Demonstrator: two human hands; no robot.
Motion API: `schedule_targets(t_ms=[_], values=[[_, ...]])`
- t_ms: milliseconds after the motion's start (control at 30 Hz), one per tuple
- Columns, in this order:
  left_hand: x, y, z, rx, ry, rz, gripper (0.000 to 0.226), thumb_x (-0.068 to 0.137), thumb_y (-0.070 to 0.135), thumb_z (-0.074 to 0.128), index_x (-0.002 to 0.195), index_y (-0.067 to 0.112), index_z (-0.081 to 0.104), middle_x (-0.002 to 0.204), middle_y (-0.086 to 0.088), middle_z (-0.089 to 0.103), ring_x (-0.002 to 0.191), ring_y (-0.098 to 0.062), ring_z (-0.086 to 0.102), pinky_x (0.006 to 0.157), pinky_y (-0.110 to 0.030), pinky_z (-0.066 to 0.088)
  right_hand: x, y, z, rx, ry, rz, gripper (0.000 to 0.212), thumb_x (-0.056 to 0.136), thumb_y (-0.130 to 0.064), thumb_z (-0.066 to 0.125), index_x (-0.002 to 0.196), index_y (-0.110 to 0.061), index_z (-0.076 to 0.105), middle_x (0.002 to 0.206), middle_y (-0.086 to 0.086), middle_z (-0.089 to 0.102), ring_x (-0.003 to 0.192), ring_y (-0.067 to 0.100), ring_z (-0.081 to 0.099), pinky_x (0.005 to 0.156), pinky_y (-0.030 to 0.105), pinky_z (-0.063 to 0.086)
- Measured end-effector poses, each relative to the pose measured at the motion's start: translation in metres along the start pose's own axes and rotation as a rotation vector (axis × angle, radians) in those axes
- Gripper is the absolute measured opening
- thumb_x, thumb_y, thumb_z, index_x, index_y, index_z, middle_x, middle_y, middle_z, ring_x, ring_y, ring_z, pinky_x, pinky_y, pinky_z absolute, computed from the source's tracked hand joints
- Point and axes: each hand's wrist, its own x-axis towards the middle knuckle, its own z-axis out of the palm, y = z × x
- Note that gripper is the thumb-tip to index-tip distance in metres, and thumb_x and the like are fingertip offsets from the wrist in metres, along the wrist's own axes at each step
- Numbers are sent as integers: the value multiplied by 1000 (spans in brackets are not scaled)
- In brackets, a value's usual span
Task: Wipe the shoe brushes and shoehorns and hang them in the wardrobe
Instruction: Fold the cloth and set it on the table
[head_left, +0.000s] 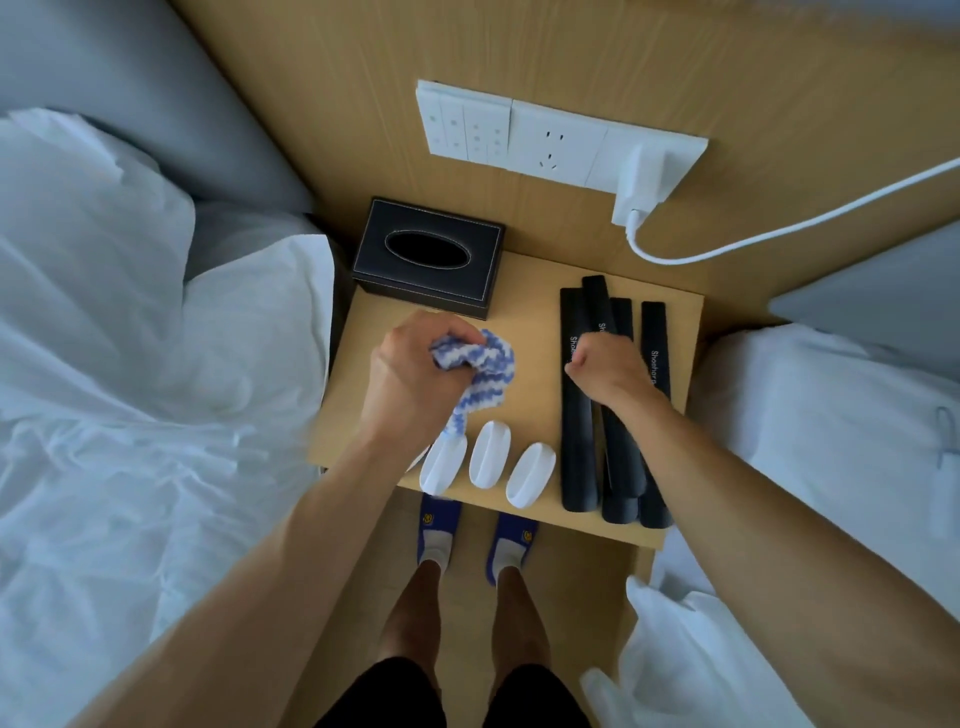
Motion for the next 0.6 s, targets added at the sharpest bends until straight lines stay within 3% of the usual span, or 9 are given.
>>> schedule_targets(t_ms=[67, 133, 233, 300, 400, 500, 600], values=[[2, 12, -4, -9, -8, 25, 33, 78, 0, 73, 87, 31, 70, 91, 17, 66, 84, 3, 63, 63, -4, 47, -25, -12, -21, 277, -33, -131, 11, 97, -23, 57, 92, -20, 66, 97, -1, 70, 92, 15, 66, 78, 30, 54], [3, 28, -9, -26, -22, 58, 32, 77, 1, 74, 88, 31, 70, 89, 15, 67, 80, 3, 64, 60, -5, 46, -62, -30, -45, 733, -122, -209, 19, 99, -33, 57, 105, -19, 68, 105, 2, 71, 98, 17, 69, 88, 40, 59], [1, 55, -18, -79, -42, 147, 28, 77, 1, 73, 89, 26, 69, 84, 14, 68, 76, 2, 65, 58, -8, 46, -111, -51, -81, 1123, -219, -392, 33, 97, -47, 53, 121, -28, 64, 117, -1, 70, 110, 18, 68, 91, 40, 58], [-2, 75, -26, -91, -40, 220, 26, 77, 4, 74, 89, 27, 69, 79, 14, 68, 72, 1, 64, 58, -9, 45, -139, -61, -101, 1202, -206, -461, 38, 91, -46, 61, 126, -30, 62, 121, 0, 68, 113, 20, 67, 89, 40, 59], [-8, 105, -41, -100, -41, 312, 22, 78, 10, 76, 86, 29, 69, 74, 13, 67, 68, -3, 64, 57, -11, 46, -168, -66, -124, 1187, -49, -486, 41, 84, -27, 76, 123, -25, 63, 118, 3, 70, 108, 24, 69, 84, 41, 60], [-12, 130, -59, -115, -75, 356, 8, 80, 28, 77, 84, 22, 74, 73, 4, 69, 68, -21, 66, 61, -37, 56, -190, -61, -145, 1209, 113, -463, 31, 86, -11, 76, 113, -19, 65, 106, 5, 75, 98, 24, 73, 77, 39, 61], [-10, 153, -78, -103, -55, 406, 10, 84, 32, 78, 84, 21, 75, 80, 10, 69, 69, -8, 64, 64, -30, 51, -209, -56, -168, 1110, 271, -466, 10, 87, -11, 74, 96, -10, 70, 94, 5, 77, 86, 21, 76, 71, 32, 61]])
